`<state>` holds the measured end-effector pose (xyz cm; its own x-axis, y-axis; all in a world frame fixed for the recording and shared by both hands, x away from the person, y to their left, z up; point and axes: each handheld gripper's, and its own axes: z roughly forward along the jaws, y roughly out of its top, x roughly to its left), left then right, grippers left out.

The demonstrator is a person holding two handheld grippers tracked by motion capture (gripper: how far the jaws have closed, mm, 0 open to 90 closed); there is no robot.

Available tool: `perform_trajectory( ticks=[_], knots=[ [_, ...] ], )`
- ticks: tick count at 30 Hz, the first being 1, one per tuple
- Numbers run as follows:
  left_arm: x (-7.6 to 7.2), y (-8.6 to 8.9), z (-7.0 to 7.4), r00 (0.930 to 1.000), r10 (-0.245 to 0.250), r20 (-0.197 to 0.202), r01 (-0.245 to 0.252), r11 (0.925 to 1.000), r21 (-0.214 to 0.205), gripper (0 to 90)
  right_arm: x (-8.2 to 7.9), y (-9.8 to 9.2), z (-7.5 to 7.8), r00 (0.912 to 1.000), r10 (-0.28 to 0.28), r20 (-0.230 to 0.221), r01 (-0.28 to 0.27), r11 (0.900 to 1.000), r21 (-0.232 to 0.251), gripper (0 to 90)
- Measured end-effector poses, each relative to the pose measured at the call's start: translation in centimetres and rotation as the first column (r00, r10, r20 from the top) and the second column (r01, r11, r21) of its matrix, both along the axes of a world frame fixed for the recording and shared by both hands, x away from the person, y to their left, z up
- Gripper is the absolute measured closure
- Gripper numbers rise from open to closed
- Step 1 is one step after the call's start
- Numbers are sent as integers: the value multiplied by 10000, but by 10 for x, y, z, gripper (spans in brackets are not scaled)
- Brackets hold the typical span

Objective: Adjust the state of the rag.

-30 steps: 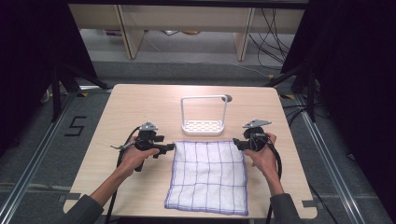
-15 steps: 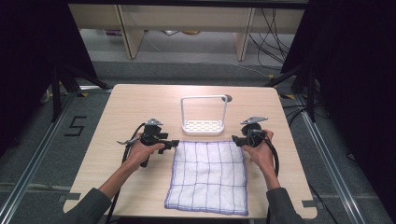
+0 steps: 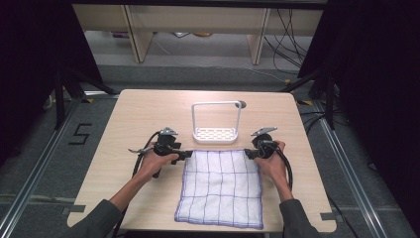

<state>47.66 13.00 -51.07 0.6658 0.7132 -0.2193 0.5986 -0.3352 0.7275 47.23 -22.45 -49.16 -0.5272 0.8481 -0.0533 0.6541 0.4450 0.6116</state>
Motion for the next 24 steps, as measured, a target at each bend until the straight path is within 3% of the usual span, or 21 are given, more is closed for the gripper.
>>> perform_trajectory(
  ticks=[2,7,10,11,16,17,20,21,24],
  knots=[
    [-4,-6,-2,9994,-62,343,40,9979,652,329,1,-2,-2,10000,9,10,-9,10000,37,493],
    [-7,-11,-4,9967,-417,701,339,9935,1088,410,0,-2,-3,10000,-50,-21,49,9998,-182,492],
    [-8,-13,-4,9958,-479,780,387,9924,1165,517,1,-2,-4,10000,-38,18,38,9997,-240,495],
    [-11,-14,-5,9925,-553,1091,402,9899,1358,565,0,-1,-5,10000,-63,-37,63,9999,-151,523],
    [-14,-17,-6,9889,-918,1166,772,9892,1245,758,-1,0,-5,9998,212,-37,-213,9997,-134,628],
    [-14,-17,-6,9873,-1060,1182,912,9881,1242,789,-3,1,-5,9997,63,-227,-60,9999,158,679],
    [-14,-16,-6,9869,-1127,1152,998,9887,1120,831,-3,0,-5,9993,57,-372,-41,9991,419,741],
    [-14,-16,-6,9855,-1182,1218,1047,9882,1114,841,-4,1,-6,9994,140,-317,-121,9983,578,810],
    [-14,-16,-6,9853,-1195,1224,1065,9885,1072,852,-5,2,-5,9987,233,-451,-213,9988,446,853]
  ],
)
